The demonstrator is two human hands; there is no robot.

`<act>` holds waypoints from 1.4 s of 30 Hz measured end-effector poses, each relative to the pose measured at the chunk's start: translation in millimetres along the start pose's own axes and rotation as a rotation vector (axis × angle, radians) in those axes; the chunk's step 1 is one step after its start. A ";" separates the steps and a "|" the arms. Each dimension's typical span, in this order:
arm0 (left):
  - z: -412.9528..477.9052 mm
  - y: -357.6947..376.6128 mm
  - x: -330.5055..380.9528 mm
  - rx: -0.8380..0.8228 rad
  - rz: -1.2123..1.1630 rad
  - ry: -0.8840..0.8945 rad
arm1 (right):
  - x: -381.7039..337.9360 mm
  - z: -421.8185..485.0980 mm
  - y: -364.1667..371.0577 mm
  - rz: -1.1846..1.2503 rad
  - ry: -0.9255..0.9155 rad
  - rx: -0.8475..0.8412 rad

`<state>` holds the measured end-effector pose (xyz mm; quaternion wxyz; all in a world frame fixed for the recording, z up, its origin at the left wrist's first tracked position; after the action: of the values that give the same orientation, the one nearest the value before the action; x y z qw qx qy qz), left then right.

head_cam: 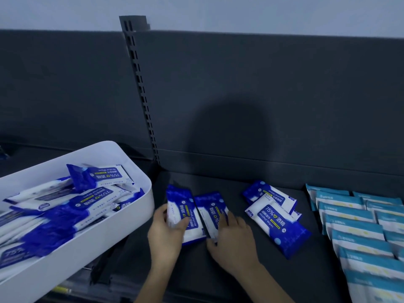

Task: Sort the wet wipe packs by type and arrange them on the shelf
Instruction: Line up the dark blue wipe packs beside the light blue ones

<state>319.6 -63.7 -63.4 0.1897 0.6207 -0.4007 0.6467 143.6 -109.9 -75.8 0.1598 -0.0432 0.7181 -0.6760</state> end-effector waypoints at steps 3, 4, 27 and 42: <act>-5.8 15.2 0.1 -0.141 -0.057 0.061 | 4.2 0.8 -21.7 0.185 0.017 0.141; -7.6 22.0 1.7 -0.209 -0.052 0.090 | 10.2 0.9 -27.1 0.333 0.060 0.136; -8.1 64.0 16.0 -0.322 0.023 0.159 | 143.8 -15.8 -45.7 0.136 0.467 0.017; -12.7 72.0 13.5 -0.464 -0.014 0.112 | 38.6 12.2 -50.1 0.430 -0.181 0.390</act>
<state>255.7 -101.2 -69.7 0.3534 0.5264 -0.5233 0.5694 102.9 -136.4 -33.6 0.3680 0.0813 0.5504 -0.7450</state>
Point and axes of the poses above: each hand's wrist, its own z-axis towards the middle knuckle, its own y-axis out of the palm, x = y × z, the point moved 8 cm from there along z, towards the middle knuckle, and after that the axes turned 1 degree about -x, right-handed, at the moved point
